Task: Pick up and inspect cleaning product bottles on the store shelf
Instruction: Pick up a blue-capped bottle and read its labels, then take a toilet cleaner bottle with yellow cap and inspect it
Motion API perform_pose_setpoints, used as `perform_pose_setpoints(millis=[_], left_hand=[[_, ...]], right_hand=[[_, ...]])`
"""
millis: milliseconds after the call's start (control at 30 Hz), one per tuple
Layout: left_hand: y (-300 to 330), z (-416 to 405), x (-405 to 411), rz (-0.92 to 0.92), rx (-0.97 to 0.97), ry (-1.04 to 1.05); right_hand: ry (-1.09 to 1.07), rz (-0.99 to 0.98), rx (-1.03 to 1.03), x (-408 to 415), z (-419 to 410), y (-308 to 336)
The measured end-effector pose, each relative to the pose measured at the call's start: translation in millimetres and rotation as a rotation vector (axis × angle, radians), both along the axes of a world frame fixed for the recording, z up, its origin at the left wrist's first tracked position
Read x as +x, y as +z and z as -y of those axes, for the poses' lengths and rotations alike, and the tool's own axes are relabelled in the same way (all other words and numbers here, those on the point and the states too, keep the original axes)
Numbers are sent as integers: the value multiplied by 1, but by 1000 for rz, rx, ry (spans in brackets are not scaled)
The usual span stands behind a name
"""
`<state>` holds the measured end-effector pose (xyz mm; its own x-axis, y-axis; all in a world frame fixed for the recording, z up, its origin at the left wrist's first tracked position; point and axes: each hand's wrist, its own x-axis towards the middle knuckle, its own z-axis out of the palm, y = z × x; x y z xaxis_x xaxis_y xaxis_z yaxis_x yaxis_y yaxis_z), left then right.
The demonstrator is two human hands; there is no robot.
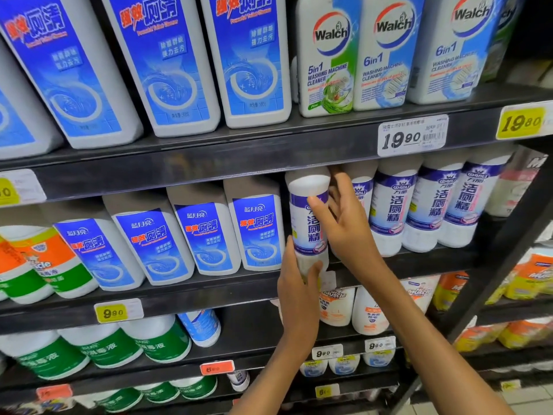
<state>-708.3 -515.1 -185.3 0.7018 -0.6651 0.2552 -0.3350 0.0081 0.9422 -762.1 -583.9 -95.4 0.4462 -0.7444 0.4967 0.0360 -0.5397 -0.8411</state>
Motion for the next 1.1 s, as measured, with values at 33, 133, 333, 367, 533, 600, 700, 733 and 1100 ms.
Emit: perform_pose_setpoints(millis=[33,133,333,367,533,600,700,733,1100], left_hand=[[0,0,1,23,8,-5],[-1,-1,4,114,49,-13],[1,-4,6,311,124,-8],[2,-3,7,338,145,-4],[-3,-6,-2,353,126,3],[-9,-9,-8,344,99,22],[-12,-7,-7,359,72,55],[-12,-5,-5,366,73,50],[-8,3,7,525,188,0]], right_hand=[[-45,10,-13,1,-3,-2],[-217,38,-103,5,-14,-11],[-393,14,-200,11,-23,-28],[-394,1,-198,11,-22,-28],[-393,-20,-183,12,-18,-27],[-392,-19,-185,11,-18,-27],[-427,-38,-232,11,-19,-27],[-439,-41,-249,11,-19,-26],[-572,-99,-380,12,-25,-24]])
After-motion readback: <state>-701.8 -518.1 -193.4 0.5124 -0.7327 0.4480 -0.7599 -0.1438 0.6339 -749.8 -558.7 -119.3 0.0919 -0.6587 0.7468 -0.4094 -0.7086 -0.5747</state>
